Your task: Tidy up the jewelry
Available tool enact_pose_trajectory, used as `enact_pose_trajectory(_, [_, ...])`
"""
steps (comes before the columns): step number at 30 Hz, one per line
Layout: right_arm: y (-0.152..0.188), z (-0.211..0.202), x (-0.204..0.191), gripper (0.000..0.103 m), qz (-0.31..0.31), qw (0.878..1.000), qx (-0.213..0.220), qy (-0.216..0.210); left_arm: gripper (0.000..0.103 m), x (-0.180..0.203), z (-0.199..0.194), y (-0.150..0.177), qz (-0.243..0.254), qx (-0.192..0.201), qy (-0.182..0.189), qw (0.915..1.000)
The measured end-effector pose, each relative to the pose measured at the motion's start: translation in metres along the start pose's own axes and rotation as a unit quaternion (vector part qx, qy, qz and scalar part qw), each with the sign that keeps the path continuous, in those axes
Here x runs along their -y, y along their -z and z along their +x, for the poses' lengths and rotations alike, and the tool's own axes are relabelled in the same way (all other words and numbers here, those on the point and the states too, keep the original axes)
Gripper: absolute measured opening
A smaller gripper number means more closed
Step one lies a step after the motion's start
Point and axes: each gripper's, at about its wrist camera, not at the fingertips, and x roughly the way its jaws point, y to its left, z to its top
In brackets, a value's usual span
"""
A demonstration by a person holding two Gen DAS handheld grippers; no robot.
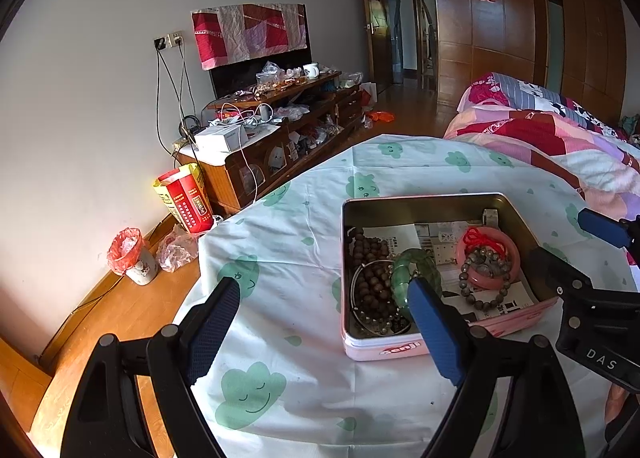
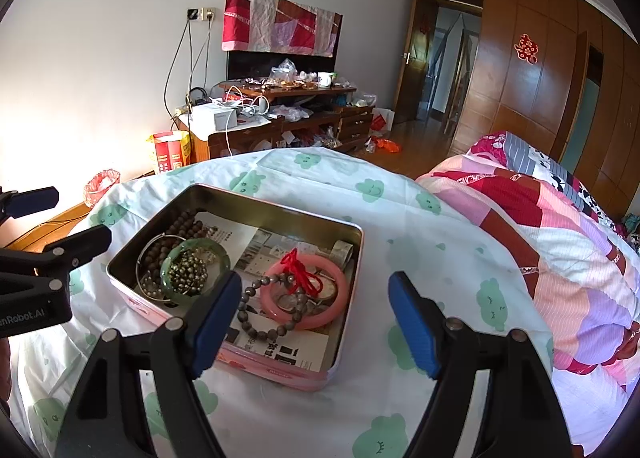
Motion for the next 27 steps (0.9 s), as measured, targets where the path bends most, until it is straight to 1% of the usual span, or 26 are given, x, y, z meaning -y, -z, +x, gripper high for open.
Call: enact_pose_trajectory(27, [0.0008,0.0001,-0.0005,0.078,0.000,1.000,-0.001,-0.001,0.086,-0.0009,0.0000,0.0041,0.003,0.000,0.000,1.0000])
